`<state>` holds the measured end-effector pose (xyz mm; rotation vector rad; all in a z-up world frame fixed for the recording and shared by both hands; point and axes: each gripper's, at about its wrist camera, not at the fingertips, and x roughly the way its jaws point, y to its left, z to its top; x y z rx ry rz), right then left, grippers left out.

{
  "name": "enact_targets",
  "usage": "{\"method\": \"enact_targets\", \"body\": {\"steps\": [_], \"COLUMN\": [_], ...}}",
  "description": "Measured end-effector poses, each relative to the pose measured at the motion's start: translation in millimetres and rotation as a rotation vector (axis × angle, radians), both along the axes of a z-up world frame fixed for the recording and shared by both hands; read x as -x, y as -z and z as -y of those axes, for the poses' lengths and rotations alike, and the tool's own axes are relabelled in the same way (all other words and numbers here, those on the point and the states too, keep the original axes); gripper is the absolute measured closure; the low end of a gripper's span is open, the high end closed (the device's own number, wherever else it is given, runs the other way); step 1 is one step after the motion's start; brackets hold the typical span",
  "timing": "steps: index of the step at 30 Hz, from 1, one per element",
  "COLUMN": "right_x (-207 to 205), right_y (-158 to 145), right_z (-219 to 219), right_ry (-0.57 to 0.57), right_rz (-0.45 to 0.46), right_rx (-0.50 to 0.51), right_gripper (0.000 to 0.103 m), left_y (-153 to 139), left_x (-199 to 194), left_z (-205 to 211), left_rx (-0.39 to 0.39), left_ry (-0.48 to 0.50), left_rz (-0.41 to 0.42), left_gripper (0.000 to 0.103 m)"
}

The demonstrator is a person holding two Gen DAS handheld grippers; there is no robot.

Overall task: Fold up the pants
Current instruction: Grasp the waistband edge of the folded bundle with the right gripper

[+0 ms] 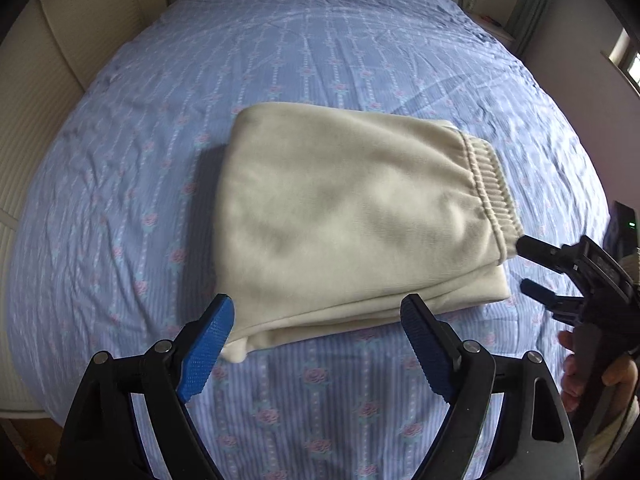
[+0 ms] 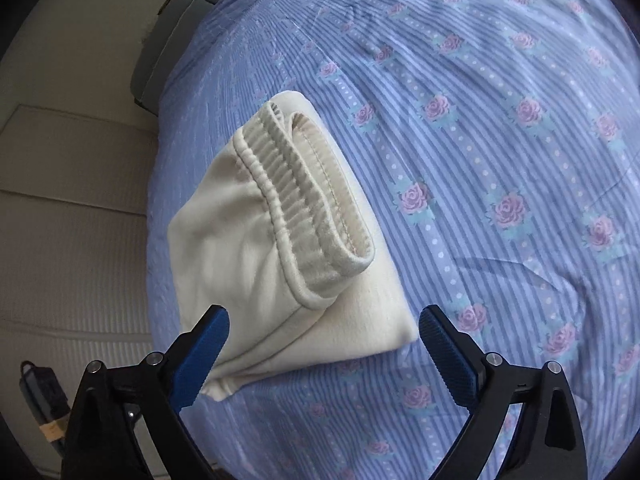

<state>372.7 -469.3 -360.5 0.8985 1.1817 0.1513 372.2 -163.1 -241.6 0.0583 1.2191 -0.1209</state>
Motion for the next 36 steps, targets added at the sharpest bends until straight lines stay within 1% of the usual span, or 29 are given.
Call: {"method": "enact_targets", "body": {"steps": [3,7,10,14,15,18,21,24,26,27,28,29,31,34,36], "right_x": [-5.1,-6.6,-8.2,-12.5,-16.6,-32.7,-46.8,-51.0,-51.3,-52.2,-53.3,-52.3,-51.2,-52.1,-55.6], "right_y": [21.4,42.8,61.4,69.2,71.5,74.6,75.4,72.5,68.1,64.8,62.3,60.1,50.0,41.7,25.7], "right_z": [8.5,17.4,18.6,17.9,16.5,10.8,1.8,-0.6,-1.6,-3.9,-7.1,-5.4,-8.9,-11.3,-22.2], "right_ry": [0.028,0.054,0.043,0.043,0.039,0.023,-0.011,0.003,0.017,0.016,0.014,0.015,0.012,0.009,0.001], "right_rz": [-0.018,-0.036,-0.062,-0.049,-0.048,-0.062,-0.085,-0.086,-0.086,-0.083,-0.089,-0.096,-0.107,-0.125,-0.125], "right_rx": [-0.091,-0.176,-0.222,-0.263,-0.278,-0.280,-0.219,-0.198,-0.181,-0.172,-0.153,-0.138,-0.116,-0.058,-0.002], "right_gripper": [0.004,0.003,0.003,0.002,0.001,0.001,0.000,0.001,0.010,0.019,0.025,0.027,0.036,0.043,0.045], "left_y": [3.9,9.4,15.2,21.9,23.8,27.6,29.1,30.4,31.2,32.1,33.6,35.9,41.4,51.0,55.0], "left_x": [-0.9,-1.6,-4.0,-8.5,-9.1,-13.4,-16.5,-21.7,-24.4,-25.9,-27.6,-29.3,-32.3,-34.3,-36.9], "left_z": [15.6,30.9,36.3,35.8,34.7,27.6,16.9,3.3,-7.2,-13.8,-21.9,-31.1,-47.1,-68.2,-78.5], "left_rx": [-0.014,-0.024,-0.025,-0.020,-0.018,-0.001,0.014,0.018,0.017,0.015,0.020,0.034,0.072,0.119,0.137], "left_ry": [0.038,0.058,0.053,0.028,0.020,-0.015,-0.057,-0.093,-0.115,-0.128,-0.145,-0.166,-0.199,-0.210,-0.192], "left_rz": [-0.005,-0.003,-0.011,-0.026,-0.033,-0.056,-0.064,-0.068,-0.065,-0.065,-0.067,-0.072,-0.091,-0.113,-0.117], "left_gripper": [0.018,0.018,0.018,0.018,0.018,0.018,0.018,0.018,0.018,0.018,0.018,0.018,0.018,0.018,0.018]}}
